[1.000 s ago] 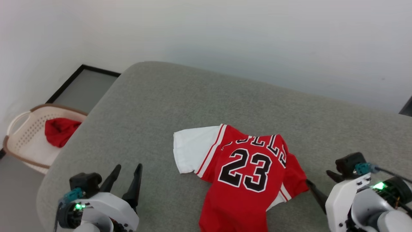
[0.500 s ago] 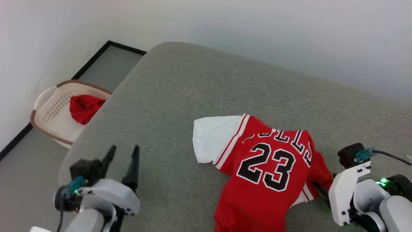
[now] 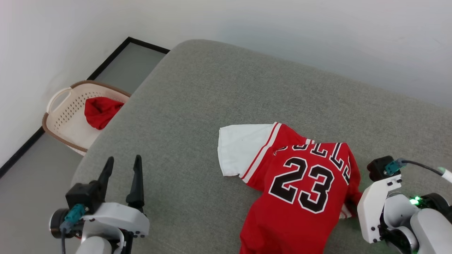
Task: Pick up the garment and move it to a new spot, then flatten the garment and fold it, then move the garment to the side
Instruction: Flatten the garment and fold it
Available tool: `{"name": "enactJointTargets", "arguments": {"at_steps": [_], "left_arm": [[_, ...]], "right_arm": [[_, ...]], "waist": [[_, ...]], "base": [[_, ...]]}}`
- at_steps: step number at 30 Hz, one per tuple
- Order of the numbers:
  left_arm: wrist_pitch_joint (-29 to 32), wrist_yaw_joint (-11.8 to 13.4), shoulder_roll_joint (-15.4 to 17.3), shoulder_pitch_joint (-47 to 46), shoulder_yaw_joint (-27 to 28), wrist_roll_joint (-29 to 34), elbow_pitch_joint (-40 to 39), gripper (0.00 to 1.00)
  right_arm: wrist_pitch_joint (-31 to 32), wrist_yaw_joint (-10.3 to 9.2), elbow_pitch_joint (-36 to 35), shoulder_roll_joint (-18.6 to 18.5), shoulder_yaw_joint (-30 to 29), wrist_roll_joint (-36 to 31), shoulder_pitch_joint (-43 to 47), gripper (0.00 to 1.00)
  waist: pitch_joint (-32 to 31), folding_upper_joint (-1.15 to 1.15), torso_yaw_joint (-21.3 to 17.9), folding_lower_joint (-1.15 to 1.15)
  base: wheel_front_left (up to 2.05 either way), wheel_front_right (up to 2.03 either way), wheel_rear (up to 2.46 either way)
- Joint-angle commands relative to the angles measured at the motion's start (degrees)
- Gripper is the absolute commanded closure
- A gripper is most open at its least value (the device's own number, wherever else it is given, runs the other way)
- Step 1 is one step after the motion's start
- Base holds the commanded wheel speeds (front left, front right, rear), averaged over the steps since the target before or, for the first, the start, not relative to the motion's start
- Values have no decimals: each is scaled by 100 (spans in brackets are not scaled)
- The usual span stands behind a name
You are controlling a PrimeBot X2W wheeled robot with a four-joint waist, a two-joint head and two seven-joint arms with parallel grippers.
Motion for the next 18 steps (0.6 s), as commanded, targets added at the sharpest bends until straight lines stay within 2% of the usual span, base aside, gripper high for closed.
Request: {"name": "enactJointTargets", "arguments": {"at_steps": [1, 8, 18], "left_arm": [[-1, -55, -60, 49, 78, 96, -22, 0], [0, -311, -308, 171, 595, 469, -32, 0], [-1, -552, -549, 356, 1044, 804, -50, 0]], "right_arm": [[-7, -4, 92, -1, 24, 23, -32, 100], [12, -5, 208, -213, -21, 139, -205, 100], [232, -5, -187, -826, -209, 357, -267, 100]], "waist": [[-8, 0, -2, 0], [-115, 0, -112, 0], [-330, 0, -497, 0]], "base": [[0, 0, 0], [0, 0, 0], [0, 0, 0]]}}
